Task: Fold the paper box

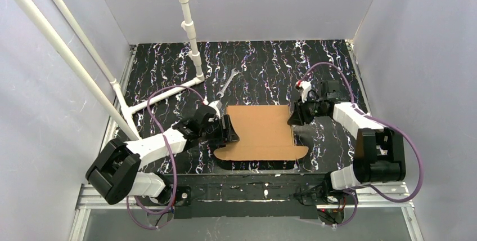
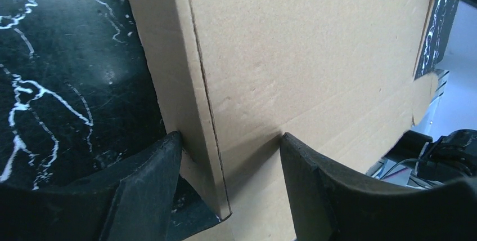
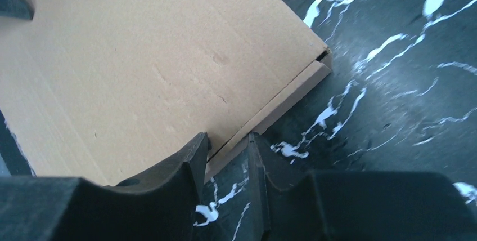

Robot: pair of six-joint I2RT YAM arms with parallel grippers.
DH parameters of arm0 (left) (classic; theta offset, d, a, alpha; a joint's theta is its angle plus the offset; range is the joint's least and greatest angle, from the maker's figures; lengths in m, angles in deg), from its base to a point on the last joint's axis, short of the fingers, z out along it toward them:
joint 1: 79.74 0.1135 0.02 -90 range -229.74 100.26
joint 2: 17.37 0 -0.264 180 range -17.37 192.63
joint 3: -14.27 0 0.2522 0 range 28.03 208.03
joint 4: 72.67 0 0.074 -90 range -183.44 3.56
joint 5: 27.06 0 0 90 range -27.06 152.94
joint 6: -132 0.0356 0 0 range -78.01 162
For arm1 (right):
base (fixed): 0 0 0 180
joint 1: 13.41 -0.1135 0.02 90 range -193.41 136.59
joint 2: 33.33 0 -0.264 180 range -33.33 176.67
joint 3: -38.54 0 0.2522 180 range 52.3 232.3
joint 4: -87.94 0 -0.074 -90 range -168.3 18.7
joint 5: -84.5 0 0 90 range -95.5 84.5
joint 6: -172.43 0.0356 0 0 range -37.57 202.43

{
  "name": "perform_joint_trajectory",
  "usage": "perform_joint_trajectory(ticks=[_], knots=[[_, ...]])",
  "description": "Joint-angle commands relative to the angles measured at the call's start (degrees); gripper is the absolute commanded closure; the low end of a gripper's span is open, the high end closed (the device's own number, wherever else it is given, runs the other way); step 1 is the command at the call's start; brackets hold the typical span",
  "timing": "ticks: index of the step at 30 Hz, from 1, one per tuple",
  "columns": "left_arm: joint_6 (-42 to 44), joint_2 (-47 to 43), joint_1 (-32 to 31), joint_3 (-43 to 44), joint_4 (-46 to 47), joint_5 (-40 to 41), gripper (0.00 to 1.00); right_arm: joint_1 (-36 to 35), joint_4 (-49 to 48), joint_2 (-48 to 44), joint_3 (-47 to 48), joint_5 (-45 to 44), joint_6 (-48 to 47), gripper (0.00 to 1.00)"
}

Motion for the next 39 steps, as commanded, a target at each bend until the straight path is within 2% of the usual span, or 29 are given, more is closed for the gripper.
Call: perform_joint_trajectory(ticks=[1, 6, 10, 15, 19, 21, 22, 28, 33, 39], knots=[[-1.99, 3.18, -2.47, 4.43, 4.25, -1.96, 0.40, -0.68, -0.63, 5.37, 5.32, 4.44, 1.45, 0.61], [-2.75, 5.06, -2.84, 6.93, 4.30, -1.56, 0.39, -0.68, 1.13, 11.35, 12.35, 4.22, 0.93, 0.62], [-3.03, 3.47, -2.88, 6.97, 4.21, -0.35, 0.35, 0.23, 5.63, 12.58, 15.53, 1.91, -2.00, 0.55], [-2.89, -3.74, -2.86, 3.64, 4.00, 3.13, 0.24, 8.75, 6.33, 5.14, 12.99, 1.85, -3.57, 0.36], [-1.75, -9.96, -2.70, 1.02, 2.74, 4.85, 0.12, 9.70, 8.89, -3.39, 9.23, 3.00, -9.84, 0.25], [-1.04, -12.79, -2.60, 0.67, 0.92, 5.63, 0.03, 9.72, 11.31, -7.04, 7.31, 5.62, -15.12, 0.20], [-0.57, -14.09, -2.50, 0.64, -0.37, 6.13, 0.02, 9.73, 12.45, -8.82, 6.53, 7.19, -17.67, 0.18], [0.93, -20.88, -1.50, -1.08, -3.31, 4.89, 0.02, 9.67, 23.16, -15.60, 1.57, 18.27, -38.43, 0.08], [1.00, -26.55, -1.33, -4.46, -6.39, 3.16, 0.02, 9.69, 19.56, -17.76, -1.34, 14.85, -35.74, 0.08], [-1.64, -32.10, -1.34, -10.22, -3.48, 2.47, 0.04, 9.83, 17.76, -19.42, -3.59, 12.38, -35.26, 0.08]])
